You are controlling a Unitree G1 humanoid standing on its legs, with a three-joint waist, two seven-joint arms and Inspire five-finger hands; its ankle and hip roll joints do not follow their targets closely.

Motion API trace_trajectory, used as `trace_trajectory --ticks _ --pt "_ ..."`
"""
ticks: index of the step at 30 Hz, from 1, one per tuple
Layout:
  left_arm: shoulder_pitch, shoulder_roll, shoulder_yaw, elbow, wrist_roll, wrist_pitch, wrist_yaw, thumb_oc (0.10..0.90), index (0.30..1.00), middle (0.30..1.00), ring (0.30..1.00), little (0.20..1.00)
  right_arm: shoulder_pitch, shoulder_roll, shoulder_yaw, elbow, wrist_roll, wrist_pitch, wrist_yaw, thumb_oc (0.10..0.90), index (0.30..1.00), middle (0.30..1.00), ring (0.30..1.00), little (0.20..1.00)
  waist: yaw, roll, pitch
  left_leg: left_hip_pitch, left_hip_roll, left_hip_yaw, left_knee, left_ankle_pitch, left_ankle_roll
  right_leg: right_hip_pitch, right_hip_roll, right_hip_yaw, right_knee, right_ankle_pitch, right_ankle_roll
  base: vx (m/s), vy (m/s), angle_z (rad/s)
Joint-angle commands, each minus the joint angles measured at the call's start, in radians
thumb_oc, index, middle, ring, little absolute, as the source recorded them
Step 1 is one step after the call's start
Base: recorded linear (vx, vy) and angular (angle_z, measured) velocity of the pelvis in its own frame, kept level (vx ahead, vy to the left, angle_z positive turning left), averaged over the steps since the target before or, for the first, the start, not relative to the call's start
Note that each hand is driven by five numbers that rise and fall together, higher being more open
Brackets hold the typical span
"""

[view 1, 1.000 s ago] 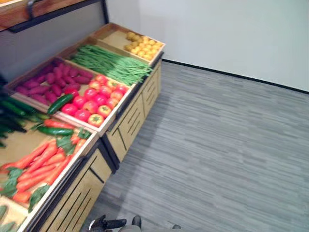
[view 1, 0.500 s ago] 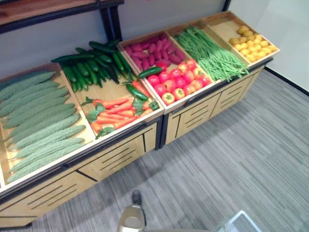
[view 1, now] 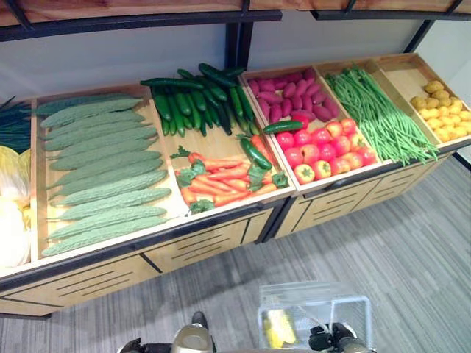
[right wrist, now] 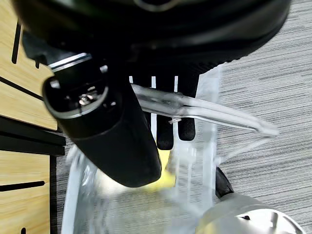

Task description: Get the vegetables into the basket

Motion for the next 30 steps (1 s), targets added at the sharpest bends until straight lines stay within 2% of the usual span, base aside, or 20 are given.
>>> trace_trajectory --ticks 1,3,5,6,7,9,10,11,12,13,14,16,17,18,20,29,30 --pt "0.014 -0.018 0.002 0.008 -0.003 -0.013 0.023 0.9 1.0 1.0 1.0 1.0 0.047 -0.103 -0.042 0.048 0.038 0.042 -0.026 0.4 0.3 0.3 0.3 0.3 0.013 0.032 -0.018 -0.027 0.03 -0.076 -0.023 0.03 -0.063 -0.025 0.013 0.044 0.151 -0.092 0.063 0.12 0.137 0.05" --pt "0.008 -0.011 -0.011 -0.007 0.001 -0.014 0.025 0.9 1.0 1.0 1.0 1.0 0.045 -0.119 -0.067 0.055 0.056 0.043 -0.027 0.4 0.3 0.3 0.3 0.3 0.008 0.024 -0.012 -0.012 -0.011 -0.092 -0.046 0.01 -0.038 -0.065 -0.035 0.068 0.254 -0.02 0.109 0.13 0.18 0.07" --pt "0.007 -0.01 -0.015 -0.01 0.003 -0.013 0.023 0.9 1.0 1.0 1.0 1.0 0.047 -0.13 -0.078 0.061 0.057 0.046 -0.024 0.4 0.3 0.3 0.3 0.3 0.001 0.025 -0.009 0.004 -0.028 -0.106 -0.065 -0.001 -0.025 -0.085 -0.057 0.085 0.307 0.005 0.124 0.11 0.136 0.32" --pt "0.002 -0.009 -0.023 -0.013 0.006 -0.013 0.02 0.9 1.0 1.0 1.0 1.0 0.045 -0.137 -0.087 0.062 0.06 0.047 -0.026 0.4 0.3 0.3 0.3 0.3 -0.009 0.027 -0.004 0.021 -0.049 -0.123 -0.081 -0.011 -0.014 -0.105 -0.077 0.112 0.358 0.04 0.14 0.09 0.129 0.65" --pt "-0.003 -0.006 -0.03 -0.017 0.007 -0.014 0.017 0.9 1.0 1.0 1.0 1.0 0.05 -0.151 -0.105 0.062 0.069 0.046 -0.021 0.4 0.3 0.3 0.3 0.3 -0.026 0.036 0.009 0.033 -0.058 -0.136 -0.089 -0.009 0.005 -0.147 -0.085 0.157 0.416 0.092 0.131 0.11 0.119 0.66" --pt "-0.009 -0.001 -0.047 -0.035 0.006 -0.021 0.012 0.9 1.0 1.0 1.0 1.0 0.048 -0.161 -0.115 0.059 0.082 0.041 -0.021 0.4 0.3 0.3 0.3 0.3 -0.056 0.054 0.027 0.041 -0.057 -0.181 -0.09 -0.013 0.01 -0.217 -0.035 0.292 0.468 0.105 0.127 0.06 0.044 0.88" --pt "-0.012 0.001 -0.053 -0.037 0.009 -0.021 0.008 0.9 1.0 1.0 1.0 1.0 0.052 -0.166 -0.121 0.062 0.09 0.04 -0.018 0.4 0.3 0.3 0.3 0.3 -0.066 0.057 0.034 0.047 -0.062 -0.204 -0.093 -0.017 0.01 -0.233 -0.019 0.344 0.465 0.077 0.124 0.06 -0.023 0.95" --pt "-0.017 0.004 -0.062 -0.036 0.008 -0.024 0.005 0.9 1.0 1.0 1.0 1.0 0.052 -0.167 -0.126 0.066 0.104 0.037 -0.017 0.4 0.3 0.3 0.3 0.3 -0.08 0.067 0.034 0.048 -0.051 -0.227 -0.1 -0.016 0.001 -0.261 0.013 0.401 0.424 0.032 0.099 0.05 -0.038 0.76" --pt "-0.017 0.004 -0.062 -0.036 0.008 -0.024 0.005 0.9 1.0 1.0 1.0 1.0 0.052 -0.167 -0.126 0.066 0.104 0.037 -0.017 0.4 0.3 0.3 0.3 0.3 -0.08 0.068 0.033 0.047 -0.05 -0.227 -0.099 -0.016 0.001 -0.262 0.015 0.401 0.422 0.033 0.098 0.12 -0.092 0.69" --pt "-0.028 0.009 -0.073 -0.039 0.009 -0.026 0.005 0.9 1.0 1.0 1.0 1.0 0.054 -0.167 -0.13 0.073 0.122 0.035 -0.021 0.4 0.3 0.3 0.3 0.3 -0.092 0.077 0.046 0.063 -0.038 -0.257 -0.105 -0.021 -0.016 -0.293 0.007 0.429 0.351 -0.04 0.073 0.12 -0.13 0.53" --pt "-0.034 0.008 -0.077 -0.039 0.011 -0.026 0.006 0.9 1.0 1.0 1.0 1.0 0.054 -0.167 -0.133 0.076 0.129 0.037 -0.023 0.4 0.3 0.3 0.3 0.3 -0.096 0.082 0.045 0.059 -0.027 -0.269 -0.103 -0.022 -0.025 -0.309 0.002 0.439 0.288 -0.038 0.068 0.18 -0.236 0.21" --pt "-0.04 0.013 -0.08 -0.026 0.015 -0.028 0.007 0.9 1.0 1.0 1.0 1.0 0.058 -0.166 -0.142 0.092 0.14 0.04 -0.028 0.4 0.3 0.3 0.3 0.3 -0.119 0.074 0.049 0.075 -0.022 -0.31 -0.105 -0.038 -0.048 -0.337 -0.005 0.507 0.128 0.015 0.084 0.22 -0.242 0.24" --pt "-0.037 0.019 -0.086 -0.012 0.021 -0.025 0.009 0.9 1.0 1.0 1.0 1.0 0.073 -0.173 -0.16 0.114 0.165 0.049 -0.021 0.4 0.3 0.3 0.3 0.3 -0.164 0.068 0.061 0.108 -0.026 -0.355 -0.113 -0.054 -0.058 -0.36 0.036 0.661 0.051 0.043 0.107 0.22 -0.175 0.59" --pt "-0.039 0.02 -0.084 -0.011 0.019 -0.028 0.005 0.9 1.0 1.0 1.0 1.0 0.078 -0.177 -0.169 0.121 0.168 0.048 -0.024 0.4 0.3 0.3 0.3 0.3 -0.164 0.065 0.055 0.106 -0.026 -0.361 -0.113 -0.049 -0.064 -0.346 0.039 0.664 0.037 0.048 0.108 0.15 -0.16 0.72" --pt "-0.037 0.024 -0.082 -0.017 0.019 -0.029 0.007 0.9 1.0 1.0 1.0 1.0 0.084 -0.194 -0.189 0.128 0.174 0.051 -0.03 0.4 0.3 0.3 0.3 0.3 -0.159 0.058 0.044 0.102 -0.02 -0.354 -0.11 -0.044 -0.072 -0.317 0.033 0.622 -0.002 0.06 0.106 0.0 -0.136 0.87" --pt "-0.025 0.034 -0.069 -0.026 0.008 -0.03 -0.003 0.9 1.0 1.0 1.0 1.0 0.145 -0.317 -0.307 0.199 0.172 0.065 -0.023 0.4 0.3 0.3 0.3 0.3 -0.182 0.078 0.029 0.084 0.03 -0.392 -0.118 0.001 -0.118 -0.231 0.082 0.56 -0.078 0.041 0.073 -0.02 -0.132 0.26" --pt "-0.03 0.029 -0.068 -0.021 0.009 -0.03 -0.001 0.9 1.0 1.0 1.0 1.0 0.154 -0.352 -0.335 0.207 0.173 0.064 -0.025 0.4 0.3 0.3 0.3 0.3 -0.188 0.083 0.031 0.079 0.042 -0.398 -0.124 0.016 -0.132 -0.215 0.093 0.548 -0.097 0.038 0.065 -0.05 -0.184 0.08"
